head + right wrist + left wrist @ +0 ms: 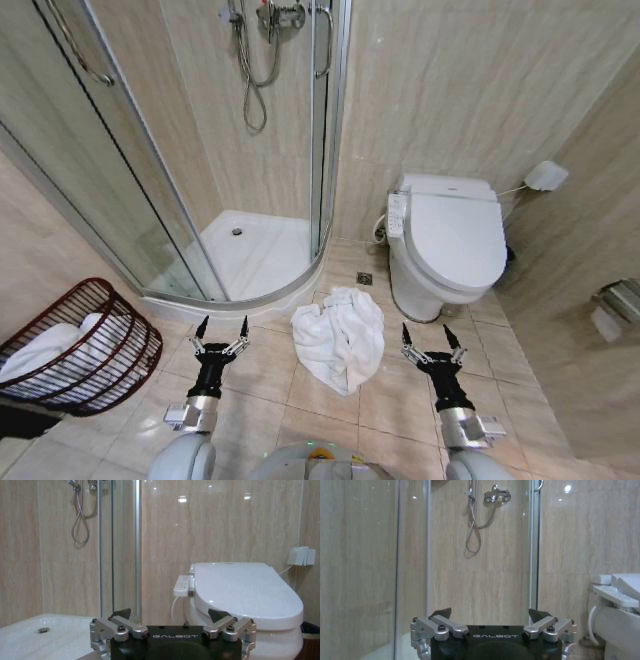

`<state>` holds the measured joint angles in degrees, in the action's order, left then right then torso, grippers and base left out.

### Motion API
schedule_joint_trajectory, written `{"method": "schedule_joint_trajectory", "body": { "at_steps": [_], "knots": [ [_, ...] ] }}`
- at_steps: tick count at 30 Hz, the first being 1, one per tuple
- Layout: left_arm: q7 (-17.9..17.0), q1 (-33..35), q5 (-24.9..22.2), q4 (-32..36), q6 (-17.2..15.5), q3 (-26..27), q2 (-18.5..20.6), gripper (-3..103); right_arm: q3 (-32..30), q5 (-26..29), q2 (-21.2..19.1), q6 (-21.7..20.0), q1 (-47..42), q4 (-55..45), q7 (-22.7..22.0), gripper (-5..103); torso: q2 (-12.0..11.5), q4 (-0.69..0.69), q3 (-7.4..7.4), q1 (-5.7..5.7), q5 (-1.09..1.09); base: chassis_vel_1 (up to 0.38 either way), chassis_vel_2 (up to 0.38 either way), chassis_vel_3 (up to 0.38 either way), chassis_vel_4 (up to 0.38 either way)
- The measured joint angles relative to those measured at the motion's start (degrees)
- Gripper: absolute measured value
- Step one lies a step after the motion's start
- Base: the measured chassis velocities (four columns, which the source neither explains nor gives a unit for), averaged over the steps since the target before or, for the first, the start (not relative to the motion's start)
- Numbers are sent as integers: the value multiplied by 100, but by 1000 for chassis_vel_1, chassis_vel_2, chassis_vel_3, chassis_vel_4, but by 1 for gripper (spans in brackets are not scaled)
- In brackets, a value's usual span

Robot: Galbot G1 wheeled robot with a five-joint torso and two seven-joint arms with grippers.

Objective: Discard the used towel into the hamper.

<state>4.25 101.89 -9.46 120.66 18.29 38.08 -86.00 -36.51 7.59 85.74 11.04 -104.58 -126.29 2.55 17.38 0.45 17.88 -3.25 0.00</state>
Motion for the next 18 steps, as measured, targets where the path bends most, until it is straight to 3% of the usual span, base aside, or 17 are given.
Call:
{"method": "schedule_joint_trajectory", "body": {
  "at_steps": [9,11,18],
  "knots": [
    [13,-31,-23,-6,58,-6,-30,100,0,-1,-14,30,-19,9,-2,100,-168,0,-112,56,0,0,0,0,0],
    [45,-103,-174,-63,226,-2,-60,100,-2,-35,-8,31,-5,39,-106,100,-217,0,-149,67,0,0,0,0,0],
    [108,-109,-282,-73,301,18,-37,100,-64,-7,18,57,47,92,-153,100,-225,0,-159,68,0,0,0,0,0]
  ]
}}
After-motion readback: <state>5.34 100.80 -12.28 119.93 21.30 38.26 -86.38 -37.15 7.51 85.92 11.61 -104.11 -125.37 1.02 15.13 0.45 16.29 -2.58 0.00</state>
